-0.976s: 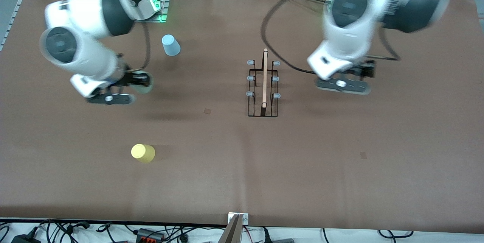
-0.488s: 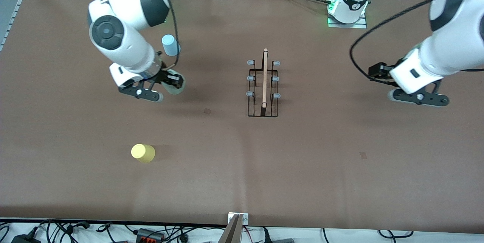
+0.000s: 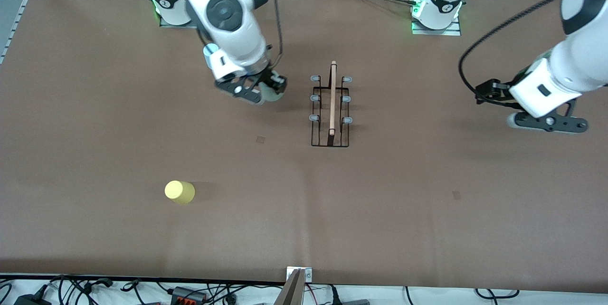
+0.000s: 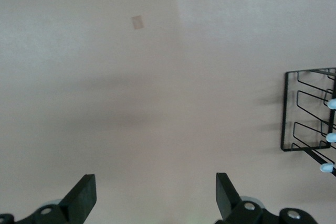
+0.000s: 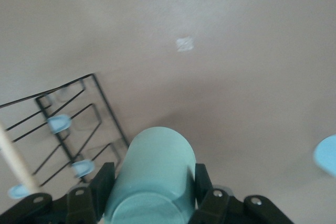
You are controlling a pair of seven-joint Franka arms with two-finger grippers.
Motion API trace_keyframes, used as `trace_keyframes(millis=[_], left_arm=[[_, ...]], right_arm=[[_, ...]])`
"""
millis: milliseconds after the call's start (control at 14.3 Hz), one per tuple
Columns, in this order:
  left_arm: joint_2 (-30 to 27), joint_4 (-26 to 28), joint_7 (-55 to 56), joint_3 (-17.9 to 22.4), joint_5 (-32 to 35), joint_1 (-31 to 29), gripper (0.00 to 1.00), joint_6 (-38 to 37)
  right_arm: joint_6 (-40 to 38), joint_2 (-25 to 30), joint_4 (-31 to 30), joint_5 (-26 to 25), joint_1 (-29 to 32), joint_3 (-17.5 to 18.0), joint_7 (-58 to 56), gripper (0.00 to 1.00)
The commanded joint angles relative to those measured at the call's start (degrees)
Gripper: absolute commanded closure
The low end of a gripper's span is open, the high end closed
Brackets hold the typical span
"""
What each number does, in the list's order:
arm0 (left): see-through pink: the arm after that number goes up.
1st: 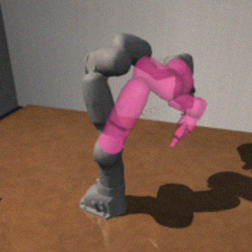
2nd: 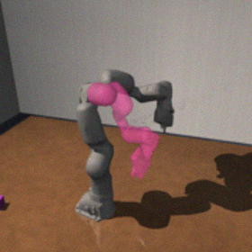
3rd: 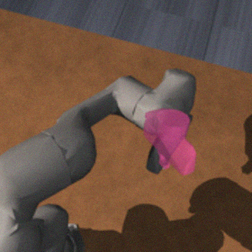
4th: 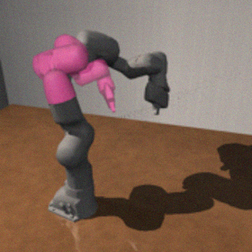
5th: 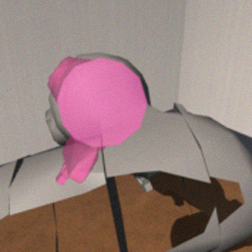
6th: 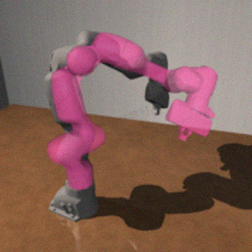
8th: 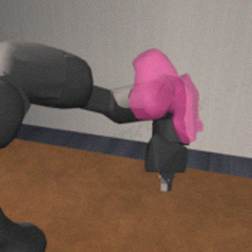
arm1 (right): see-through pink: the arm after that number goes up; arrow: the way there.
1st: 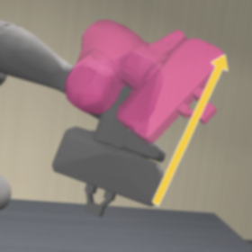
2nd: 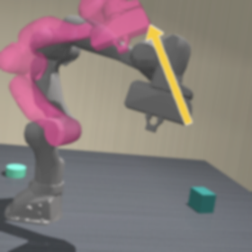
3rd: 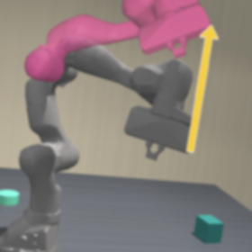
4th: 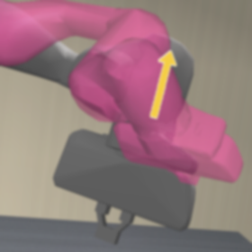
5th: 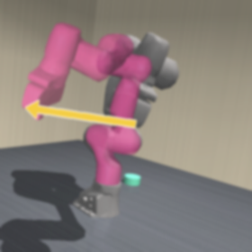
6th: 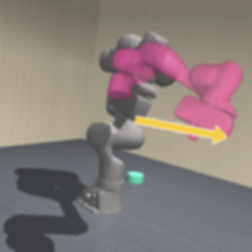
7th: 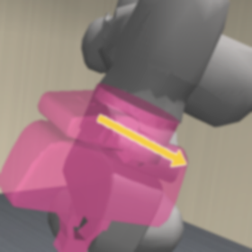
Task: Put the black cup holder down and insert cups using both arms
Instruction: 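Carry the teal cup with the right gripper toward the rack while the left gripper withdraws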
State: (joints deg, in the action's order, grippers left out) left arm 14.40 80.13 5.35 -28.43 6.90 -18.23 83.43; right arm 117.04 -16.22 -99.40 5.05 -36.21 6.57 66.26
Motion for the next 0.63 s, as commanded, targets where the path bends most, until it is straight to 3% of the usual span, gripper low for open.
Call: trace_keyframes(millis=[0,418,557], left_arm=[[2.56,-3.84,-0.60,0.04,-0.84,-1.63,0.00,-0.64],[1.26,-3.93,-0.61,-0.04,-0.75,-4.34,0.00,-0.73],[-0.41,-3.23,-0.70,1.70,-0.93,-2.09,0.00,-0.64]], right_arm=[[2.04,-2.23,2.10,0.23,-4.82,-0.24,8.94,0.74],[5.47,-4.43,2.10,-0.04,-8.53,-0.24,13.54,0.74],[5.65,-5.30,2.19,0.14,-8.61,-0.24,14.33,0.74]])
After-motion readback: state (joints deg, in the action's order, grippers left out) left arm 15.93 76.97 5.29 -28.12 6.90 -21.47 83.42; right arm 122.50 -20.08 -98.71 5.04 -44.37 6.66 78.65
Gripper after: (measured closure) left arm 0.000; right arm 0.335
